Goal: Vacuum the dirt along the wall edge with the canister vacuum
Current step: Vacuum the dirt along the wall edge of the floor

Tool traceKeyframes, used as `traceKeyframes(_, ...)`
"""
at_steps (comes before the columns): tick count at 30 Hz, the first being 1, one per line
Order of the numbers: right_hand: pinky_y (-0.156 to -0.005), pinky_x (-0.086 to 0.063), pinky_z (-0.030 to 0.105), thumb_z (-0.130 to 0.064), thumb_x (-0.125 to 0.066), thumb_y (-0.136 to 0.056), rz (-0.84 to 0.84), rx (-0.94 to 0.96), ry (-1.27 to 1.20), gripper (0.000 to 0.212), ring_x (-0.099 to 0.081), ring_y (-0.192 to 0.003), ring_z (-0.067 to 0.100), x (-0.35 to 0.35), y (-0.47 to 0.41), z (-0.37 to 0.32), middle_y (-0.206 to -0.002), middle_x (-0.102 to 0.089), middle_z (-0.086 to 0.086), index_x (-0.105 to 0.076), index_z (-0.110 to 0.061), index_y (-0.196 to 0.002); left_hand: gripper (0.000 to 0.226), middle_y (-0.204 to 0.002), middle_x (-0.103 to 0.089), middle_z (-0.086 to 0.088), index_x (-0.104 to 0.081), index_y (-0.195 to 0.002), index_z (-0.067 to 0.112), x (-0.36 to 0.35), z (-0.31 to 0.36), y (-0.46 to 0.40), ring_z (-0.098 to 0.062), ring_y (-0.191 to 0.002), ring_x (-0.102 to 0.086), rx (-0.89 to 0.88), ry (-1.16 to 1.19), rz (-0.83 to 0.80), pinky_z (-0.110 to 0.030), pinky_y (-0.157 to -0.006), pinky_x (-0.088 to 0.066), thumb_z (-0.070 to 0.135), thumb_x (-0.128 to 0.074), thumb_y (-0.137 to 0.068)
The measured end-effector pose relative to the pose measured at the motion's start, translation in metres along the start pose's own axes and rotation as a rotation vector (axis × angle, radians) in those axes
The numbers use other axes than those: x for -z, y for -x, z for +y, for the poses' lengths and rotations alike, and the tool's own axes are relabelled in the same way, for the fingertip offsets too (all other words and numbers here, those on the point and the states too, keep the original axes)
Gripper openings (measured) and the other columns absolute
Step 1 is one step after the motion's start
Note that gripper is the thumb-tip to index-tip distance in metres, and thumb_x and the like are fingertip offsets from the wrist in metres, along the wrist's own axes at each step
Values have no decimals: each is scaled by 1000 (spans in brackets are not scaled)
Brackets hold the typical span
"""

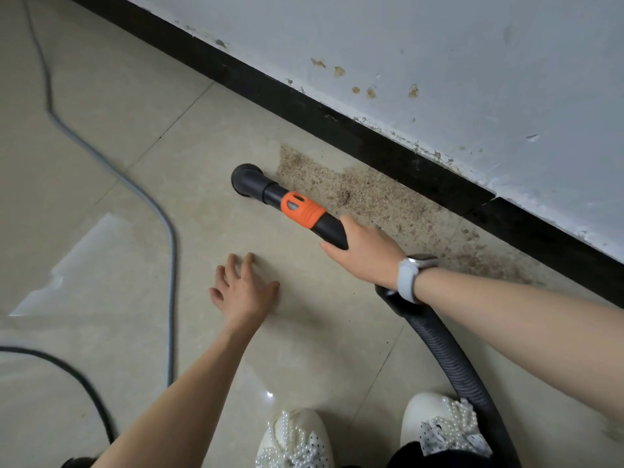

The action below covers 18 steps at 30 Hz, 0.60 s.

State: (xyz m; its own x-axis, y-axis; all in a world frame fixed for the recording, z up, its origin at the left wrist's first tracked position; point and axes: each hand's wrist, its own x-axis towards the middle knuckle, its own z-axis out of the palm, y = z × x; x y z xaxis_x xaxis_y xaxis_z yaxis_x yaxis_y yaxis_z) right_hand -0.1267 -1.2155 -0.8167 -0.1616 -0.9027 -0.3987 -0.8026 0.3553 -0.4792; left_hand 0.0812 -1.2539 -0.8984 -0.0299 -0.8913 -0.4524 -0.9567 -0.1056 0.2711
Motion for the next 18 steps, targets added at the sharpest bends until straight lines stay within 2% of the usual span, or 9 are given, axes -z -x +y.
traceKeyframes(3, -58, -46, 34, -46, -49, -92, 50, 20, 83, 37, -56, -67, 28, 8, -10, -15, -80, -52, 2, -39, -15, -109, 55, -151, -29, -4, -42, -139, 20, 14, 12, 0, -25, -142, -18, 1, 147, 46, -39, -113, -18, 34, -59, -89)
traceKeyframes(5, -58, -46, 35, -45, -49, -92, 73, 38, 131, 38, -54, -66, 28, 7, -2, -17, -79, -51, 3, -38, -13, -110, 45, -141, -46, -9, -46, -136, 12, 24, 29, 3, -25, -129, -42, 8, 466, 87, -35, -104, -33, 31, -50, -96)
traceKeyframes(7, -55, -38, 31, -45, -48, -93, 73, 56, 160, 36, -49, -61, 25, 1, 11, -13, -74, -47, 0, -37, -14, -106, 40, -128, -56, -9, -43, -135, 13, 37, 53, 6, -19, -105, -60, 61, 920, -28, -30, -89, -45, 33, -40, -100)
traceKeyframes(9, -53, -33, 29, -47, -47, -93, 50, 52, 170, 34, -45, -58, 24, -5, 27, -6, -68, -42, -3, -35, -16, -102, 39, -117, -60, -7, -39, -133, 16, 46, 73, 3, -15, -92, -64, 114, 1200, -185, -29, -77, -53, 35, -41, -100)
traceKeyframes(12, -51, -32, 30, -48, -45, -93, 27, 4, 157, 34, -45, -55, 22, -13, 49, 2, -63, -38, -7, -29, -19, -95, 42, -96, -57, -5, -35, -132, 10, 47, 98, -5, -16, -82, -62, 125, 1122, -261, -28, -62, -54, 23, -51, -95)
traceKeyframes(14, -46, -27, 30, -48, -45, -93, 33, -24, 146, 34, -40, -50, 18, -14, 56, 4, -61, -36, -8, -27, -20, -94, 43, -88, -49, -5, -30, -132, 5, 43, 110, -6, -16, -75, -55, 166, 1054, -268, -29, -58, -50, 17, -47, -95)
traceKeyframes(18, -43, -22, 27, -47, -47, -93, 55, -58, 89, 34, -36, -47, 12, -5, 47, 3, -62, -36, -8, -28, -20, -93, 42, -90, -50, -7, -27, -132, 4, 46, 127, -16, -19, -80, -58, 173, 1040, -281, -31, -58, -49, 16, -43, -94)
